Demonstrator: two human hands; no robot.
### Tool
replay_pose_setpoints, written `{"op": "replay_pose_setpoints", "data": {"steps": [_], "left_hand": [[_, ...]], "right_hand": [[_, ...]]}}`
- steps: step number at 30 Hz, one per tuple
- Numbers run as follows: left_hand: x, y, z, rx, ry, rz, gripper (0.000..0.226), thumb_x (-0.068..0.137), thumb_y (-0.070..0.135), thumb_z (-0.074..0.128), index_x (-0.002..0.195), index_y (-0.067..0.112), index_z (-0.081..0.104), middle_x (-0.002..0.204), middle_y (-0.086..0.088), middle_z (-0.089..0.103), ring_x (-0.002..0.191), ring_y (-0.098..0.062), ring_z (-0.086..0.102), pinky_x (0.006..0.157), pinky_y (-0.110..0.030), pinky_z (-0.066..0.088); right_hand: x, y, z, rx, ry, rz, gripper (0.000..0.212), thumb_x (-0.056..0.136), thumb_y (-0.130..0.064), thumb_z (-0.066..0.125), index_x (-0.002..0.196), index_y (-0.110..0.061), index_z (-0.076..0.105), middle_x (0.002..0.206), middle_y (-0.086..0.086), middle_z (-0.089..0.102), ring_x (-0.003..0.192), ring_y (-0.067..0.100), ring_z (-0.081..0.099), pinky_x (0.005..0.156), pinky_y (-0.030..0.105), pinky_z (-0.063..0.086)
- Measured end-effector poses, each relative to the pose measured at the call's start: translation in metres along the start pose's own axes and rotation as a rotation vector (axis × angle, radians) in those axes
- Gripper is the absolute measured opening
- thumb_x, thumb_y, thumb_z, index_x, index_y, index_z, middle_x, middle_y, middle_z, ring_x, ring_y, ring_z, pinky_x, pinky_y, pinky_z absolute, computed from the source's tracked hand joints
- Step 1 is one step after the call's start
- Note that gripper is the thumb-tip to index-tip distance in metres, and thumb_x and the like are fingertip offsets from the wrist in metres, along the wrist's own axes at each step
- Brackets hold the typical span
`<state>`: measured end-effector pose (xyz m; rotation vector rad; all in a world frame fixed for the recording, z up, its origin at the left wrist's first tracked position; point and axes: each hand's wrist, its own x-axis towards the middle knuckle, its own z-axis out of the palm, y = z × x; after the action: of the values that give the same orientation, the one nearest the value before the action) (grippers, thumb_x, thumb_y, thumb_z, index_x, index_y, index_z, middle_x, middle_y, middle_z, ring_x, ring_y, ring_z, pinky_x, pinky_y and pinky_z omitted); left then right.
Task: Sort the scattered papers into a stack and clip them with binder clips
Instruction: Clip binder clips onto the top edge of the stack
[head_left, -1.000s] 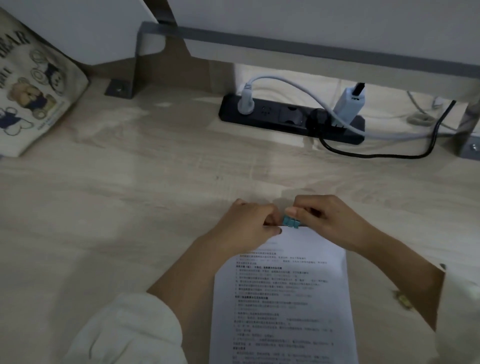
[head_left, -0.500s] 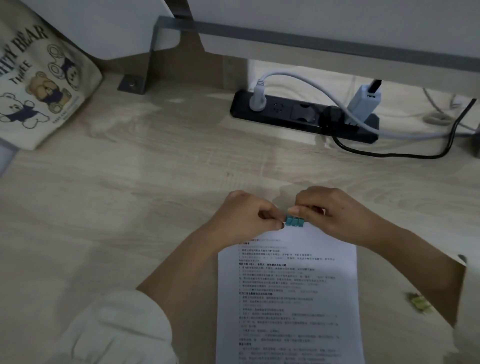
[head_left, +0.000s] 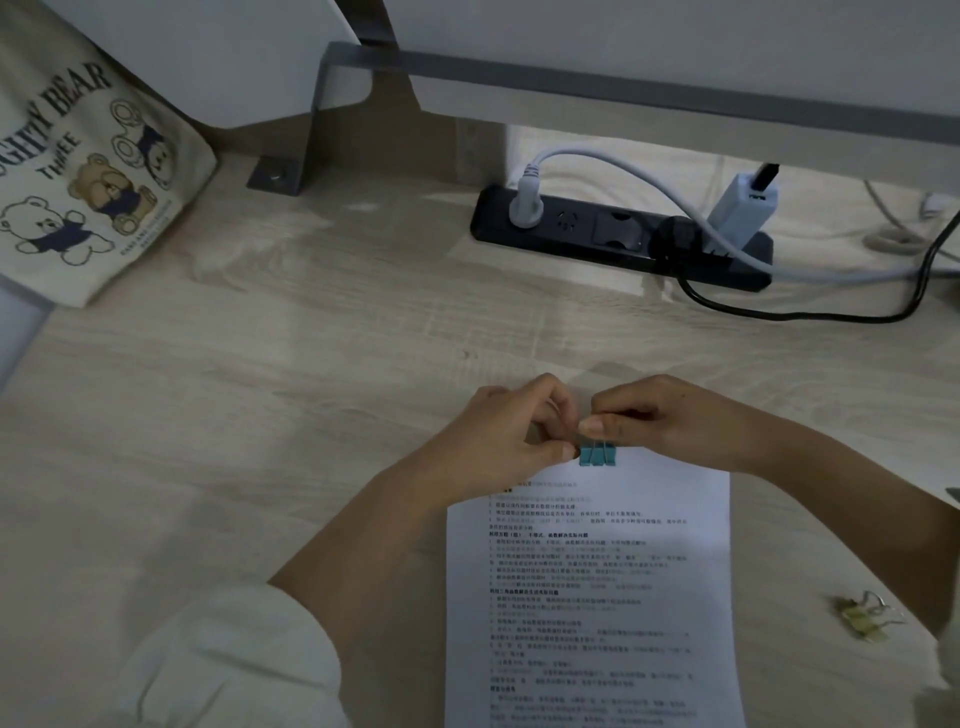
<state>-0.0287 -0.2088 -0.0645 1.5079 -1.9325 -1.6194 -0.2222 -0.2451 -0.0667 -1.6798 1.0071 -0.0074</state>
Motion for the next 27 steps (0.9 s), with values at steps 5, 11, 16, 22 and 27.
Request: {"op": "replay_pose_setpoints", "data": {"steps": [5,11,16,22,27], "left_hand": [[0.0,-0.001,0.001,-0.051,-0.004,-0.016,0.017,0.088,0.017,0.058,0.096,0.026,0.047,0.095,0.009,0.066,0.096,-0.006,0.06,0.087,-0.023,0.043],[0.0,-0.002,0.004,-0.055,-0.003,0.002,0.014,0.089,0.017,0.056,0.092,0.028,0.047,0.098,0.004,0.066,0.093,-0.013,0.061,0.087,-0.034,0.049],[0.002,-0.001,0.009,-0.015,0.004,-0.07,0.01,0.095,0.023,0.042,0.101,0.029,0.048,0.105,0.004,0.066,0.094,-0.024,0.062,0.085,-0.045,0.048],[0.006,0.005,0.022,0.076,-0.045,-0.156,0.035,0.088,0.046,0.05,0.12,0.032,0.048,0.111,0.013,0.058,0.099,-0.006,0.057,0.088,-0.028,0.047],[0.017,0.018,0.036,0.314,0.032,-0.161,0.039,0.082,0.063,0.047,0.093,0.027,0.059,0.084,0.015,0.056,0.077,-0.006,0.054,0.064,-0.023,0.04]], "right_hand": [[0.001,0.002,0.001,0.058,0.003,0.017,0.037,0.09,-0.033,0.053,0.062,-0.009,0.05,0.047,-0.012,0.039,0.046,0.002,0.035,0.047,0.01,0.029],[0.0,0.003,0.002,0.138,-0.022,0.061,0.036,0.087,-0.038,0.053,0.064,-0.011,0.051,0.054,-0.008,0.039,0.049,0.002,0.036,0.048,0.01,0.03],[0.0,0.004,0.006,0.058,-0.03,0.129,0.037,0.088,-0.044,0.051,0.057,-0.026,0.048,0.05,-0.017,0.046,0.049,-0.001,0.041,0.053,0.014,0.033],[-0.023,0.004,0.002,0.017,0.249,0.133,0.029,0.092,-0.038,0.046,0.07,-0.024,0.058,0.071,-0.01,0.056,0.063,0.002,0.05,0.061,0.009,0.039],[-0.094,0.034,-0.011,0.047,0.668,0.323,0.026,0.095,-0.025,0.044,0.077,-0.019,0.06,0.078,-0.005,0.063,0.071,0.012,0.057,0.066,0.023,0.042]]}}
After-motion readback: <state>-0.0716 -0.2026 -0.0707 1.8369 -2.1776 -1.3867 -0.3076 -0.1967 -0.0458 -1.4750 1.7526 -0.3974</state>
